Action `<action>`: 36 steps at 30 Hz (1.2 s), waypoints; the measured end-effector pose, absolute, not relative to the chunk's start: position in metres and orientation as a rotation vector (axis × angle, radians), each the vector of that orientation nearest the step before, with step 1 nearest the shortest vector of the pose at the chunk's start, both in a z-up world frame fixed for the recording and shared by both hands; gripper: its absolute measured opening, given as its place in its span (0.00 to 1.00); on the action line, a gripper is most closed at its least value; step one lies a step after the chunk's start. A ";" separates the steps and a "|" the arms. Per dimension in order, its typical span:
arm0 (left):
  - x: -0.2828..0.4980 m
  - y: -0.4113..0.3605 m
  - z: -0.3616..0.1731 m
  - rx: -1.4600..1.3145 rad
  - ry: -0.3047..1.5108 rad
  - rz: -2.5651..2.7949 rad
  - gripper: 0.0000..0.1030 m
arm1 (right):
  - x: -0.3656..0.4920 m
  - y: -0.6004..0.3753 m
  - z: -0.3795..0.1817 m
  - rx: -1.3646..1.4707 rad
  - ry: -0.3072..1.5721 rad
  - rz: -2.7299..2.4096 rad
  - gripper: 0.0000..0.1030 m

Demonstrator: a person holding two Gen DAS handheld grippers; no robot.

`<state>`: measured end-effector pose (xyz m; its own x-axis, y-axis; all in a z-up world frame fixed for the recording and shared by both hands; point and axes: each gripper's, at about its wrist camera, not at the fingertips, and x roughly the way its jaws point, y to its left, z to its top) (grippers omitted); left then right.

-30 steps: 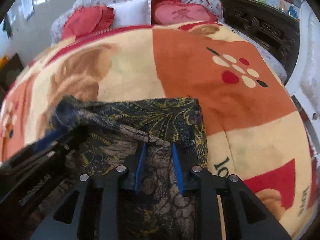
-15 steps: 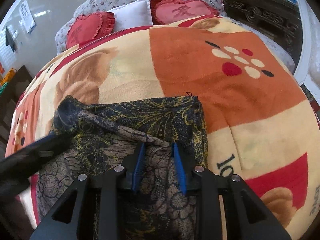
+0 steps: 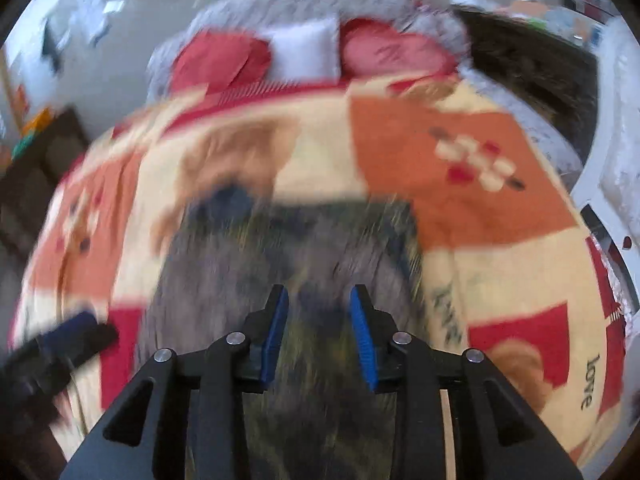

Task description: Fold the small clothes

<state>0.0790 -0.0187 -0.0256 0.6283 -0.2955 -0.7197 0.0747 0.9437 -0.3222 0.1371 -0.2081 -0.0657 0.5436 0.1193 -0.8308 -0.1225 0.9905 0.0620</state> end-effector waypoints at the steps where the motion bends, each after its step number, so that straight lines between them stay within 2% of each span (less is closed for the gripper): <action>1: 0.076 -0.018 -0.027 -0.255 0.871 -0.218 0.63 | 0.133 -0.210 -0.081 -0.022 1.031 0.145 0.38; 5: 0.071 -0.007 -0.033 -0.189 0.868 -0.202 0.63 | 0.105 -0.226 -0.061 0.022 0.968 0.143 0.38; 8: 0.075 -0.001 -0.034 -0.219 0.856 -0.213 0.63 | 0.069 -0.235 -0.032 0.051 0.837 0.175 0.38; 11: 0.085 -0.018 -0.032 -0.250 0.846 -0.303 0.62 | 0.039 -0.226 -0.032 -0.007 0.779 0.216 0.38; 12: 0.087 -0.026 -0.033 -0.246 0.846 -0.321 0.58 | 0.034 -0.223 -0.037 -0.019 0.780 0.226 0.38; 15: 0.099 -0.057 -0.050 -0.186 0.909 -0.356 0.30 | 0.025 -0.218 -0.075 -0.084 0.841 0.212 0.38; 16: 0.104 -0.066 -0.061 -0.157 0.946 -0.346 0.28 | 0.025 -0.224 -0.086 -0.070 0.846 0.217 0.38; 19: 0.104 -0.075 -0.076 -0.112 0.934 -0.315 0.29 | 0.016 -0.233 -0.091 0.006 0.748 0.238 0.39; 24: 0.095 -0.077 -0.081 -0.057 0.886 -0.323 0.30 | 0.006 -0.223 -0.096 -0.042 0.684 0.219 0.40; 36: 0.100 -0.105 -0.074 0.032 0.996 -0.101 0.30 | 0.016 -0.236 -0.099 -0.023 0.724 0.298 0.44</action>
<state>0.1004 -0.1052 -0.0743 0.5394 -0.0708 -0.8390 0.0999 0.9948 -0.0197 0.0163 -0.2355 -0.0991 0.7085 0.2608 -0.6557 -0.2767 0.9575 0.0819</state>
